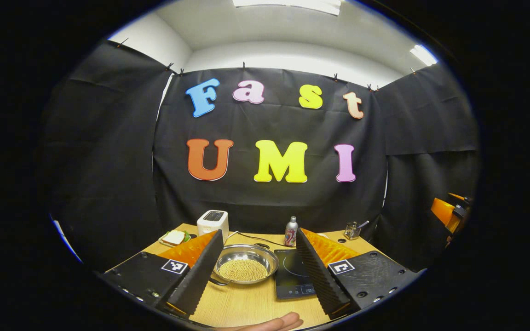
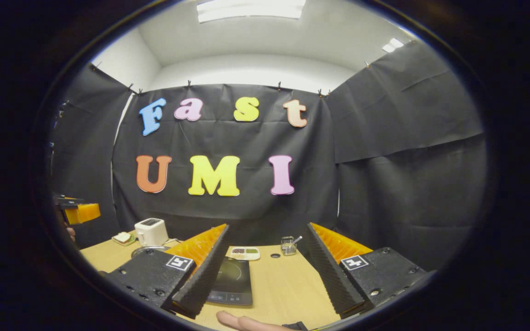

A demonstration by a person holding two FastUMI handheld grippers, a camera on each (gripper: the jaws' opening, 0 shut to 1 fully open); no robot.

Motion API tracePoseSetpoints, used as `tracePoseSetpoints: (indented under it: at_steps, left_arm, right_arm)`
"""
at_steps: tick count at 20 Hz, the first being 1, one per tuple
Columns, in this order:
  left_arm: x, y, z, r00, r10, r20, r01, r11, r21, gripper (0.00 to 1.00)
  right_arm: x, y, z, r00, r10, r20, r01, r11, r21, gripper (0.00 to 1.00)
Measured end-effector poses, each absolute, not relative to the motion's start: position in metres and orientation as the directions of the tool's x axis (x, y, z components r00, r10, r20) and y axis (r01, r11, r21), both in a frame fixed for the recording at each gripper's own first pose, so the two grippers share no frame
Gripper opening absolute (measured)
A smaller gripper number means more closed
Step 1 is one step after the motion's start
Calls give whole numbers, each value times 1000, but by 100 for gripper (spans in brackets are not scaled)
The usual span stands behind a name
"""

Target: First push the handle of the pot to place it horizontally, then grasp the pot with both hands and set it on the induction cooktop.

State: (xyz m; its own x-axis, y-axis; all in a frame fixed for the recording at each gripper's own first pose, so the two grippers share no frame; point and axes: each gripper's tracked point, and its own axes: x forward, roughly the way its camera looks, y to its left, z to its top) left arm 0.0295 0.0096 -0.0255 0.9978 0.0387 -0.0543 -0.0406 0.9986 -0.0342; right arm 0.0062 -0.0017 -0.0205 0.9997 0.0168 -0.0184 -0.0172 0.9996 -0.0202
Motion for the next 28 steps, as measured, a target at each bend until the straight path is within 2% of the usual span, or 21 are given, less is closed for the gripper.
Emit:
tracePoseSetpoints:
  at_steps: [1, 2, 4, 6, 7, 8, 9, 10, 12, 13, 18, 24, 28]
  left_arm:
    - [34, 14, -31, 997, 52, -65, -54, 998, -24, 83]
    - [40, 18, -36, 995, 62, -75, -63, 998, -11, 95]
    - [54, 22, -52, 992, 51, -116, -50, 999, 8, 94]
    - [63, 16, -75, 982, 11, -186, -9, 1000, 9, 76]
    - [67, 20, -86, 976, 10, -218, -9, 1000, 6, 51]
    - [70, 22, -94, 970, 7, -242, -5, 1000, 11, 60]
    - [77, 22, -97, 969, -2, -249, 6, 1000, 13, 60]
    - [85, 19, -109, 962, -22, -272, 25, 1000, 9, 70]
    - [90, 21, -131, 942, -33, -333, 25, 999, -26, 17]
    - [92, 28, -142, 932, -20, -363, 16, 1000, -14, 3]
    - [116, 48, -198, 865, 25, -502, -22, 1000, 11, 0]
    - [126, 59, -274, 727, 23, -686, -54, 998, -23, 0]
    - [128, 60, -317, 644, 12, -765, -69, 997, -43, 0]
  right_arm:
    - [7, -1, -22, 1000, 17, -21, -17, 1000, -23, 99]
    - [7, -1, -24, 1000, 18, -22, -19, 999, -26, 99]
    - [9, 1, -27, 999, 20, -27, -20, 999, -27, 100]
    - [10, 2, -30, 999, 24, -31, -25, 999, -24, 99]
    - [11, 3, -31, 999, 28, -33, -29, 999, -22, 99]
    - [12, 4, -33, 999, 32, -35, -32, 999, -21, 99]
    - [13, 4, -34, 999, 32, -37, -33, 999, -21, 100]
    - [14, 4, -35, 999, 32, -38, -33, 999, -23, 100]
    - [16, 3, -39, 999, 29, -43, -30, 999, -25, 99]
    - [18, 3, -41, 998, 28, -47, -29, 999, -27, 99]
    - [23, 3, -47, 998, 29, -61, -30, 999, -25, 99]
    - [28, 4, -58, 996, 35, -81, -37, 999, -28, 99]
    - [33, 3, -65, 995, 33, -93, -36, 999, -32, 99]
